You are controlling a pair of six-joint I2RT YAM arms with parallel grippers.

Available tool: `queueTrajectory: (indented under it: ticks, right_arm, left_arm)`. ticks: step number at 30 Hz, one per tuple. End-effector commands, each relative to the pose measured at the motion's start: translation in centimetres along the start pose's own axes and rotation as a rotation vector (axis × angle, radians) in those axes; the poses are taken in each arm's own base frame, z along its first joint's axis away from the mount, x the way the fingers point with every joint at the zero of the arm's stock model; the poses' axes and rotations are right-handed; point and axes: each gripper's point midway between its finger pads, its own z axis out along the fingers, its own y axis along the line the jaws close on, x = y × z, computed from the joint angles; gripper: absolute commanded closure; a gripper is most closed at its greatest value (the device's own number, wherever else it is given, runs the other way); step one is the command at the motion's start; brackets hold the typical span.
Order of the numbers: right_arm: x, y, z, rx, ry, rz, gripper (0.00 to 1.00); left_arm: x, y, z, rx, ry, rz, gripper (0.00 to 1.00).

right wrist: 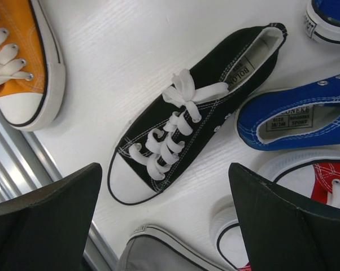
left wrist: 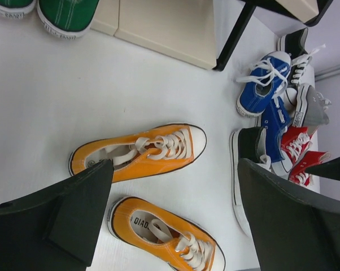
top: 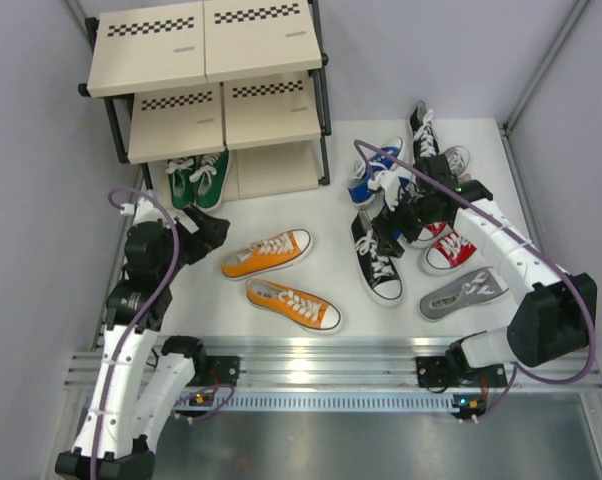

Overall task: Place and organize the shoes onto the shoe shelf
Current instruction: Place the shoe at the shoe shelf, then pick up the shoe at the center of the board.

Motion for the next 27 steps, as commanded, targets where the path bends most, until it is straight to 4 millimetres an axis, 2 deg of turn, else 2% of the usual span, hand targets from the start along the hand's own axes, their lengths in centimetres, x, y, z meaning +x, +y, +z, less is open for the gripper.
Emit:
queueTrajectory:
  ticks: [1, 4, 6, 8, 10, 11, 14, 16, 20, 25, 27]
  right_arm:
    - [-0.2, -1.8, 0.6, 0.107, 0.011, -0.01, 0.06]
    - [0.7, -2.3, 1.3, 0.141, 0.048, 0.001, 0.07]
    - [0.7, -1.8, 1.7, 0.118, 0.044, -0.01, 0.06]
    - [0.2, -0.9, 2.1, 0.078, 0.036, -0.039, 0.06]
    - [-0.6, 0.9, 2.6, 0.0, 0.019, -0.07, 0.06]
    - [-1.0, 1.5, 2.8, -0.028, 0.009, -0.09, 0.06]
    - [-2.4, 3.3, 3.6, -0.1, -0.011, -0.113, 0.06]
    - [-3.3, 4.0, 4.1, -0.137, -0.019, -0.112, 0.06]
    - [-4.3, 4.6, 4.7, -0.168, -0.05, -0.069, 0.06]
    - [-3.8, 5.2, 5.2, -0.197, -0.053, -0.047, 0.06]
    - [-3.7, 5.3, 5.2, -0.199, -0.057, -0.049, 0.06]
  left_arm:
    - [1.6, 0.0, 0.5, 0.016, 0.069, -0.053, 0.04]
    - [2.6, -0.1, 0.7, 0.028, 0.109, -0.066, 0.05]
    - [2.8, -0.2, 0.7, 0.038, 0.121, -0.067, 0.05]
    - [2.8, -0.3, 0.6, 0.045, 0.126, -0.053, 0.05]
    - [3.5, -0.3, 0.9, 0.047, 0.162, -0.042, 0.06]
    - [3.8, -0.2, 1.0, 0.042, 0.181, -0.044, 0.09]
    - [5.8, 0.8, 1.6, -0.01, 0.298, -0.06, 0.15]
    - [7.6, 1.7, 1.9, -0.07, 0.402, -0.086, 0.22]
    - [9.1, 1.5, 2.1, -0.075, 0.504, -0.12, 0.27]
    - [9.7, 1.7, 3.5, -0.111, 0.556, -0.082, 0.28]
    - [10.0, 1.8, 4.4, -0.129, 0.577, -0.017, 0.27]
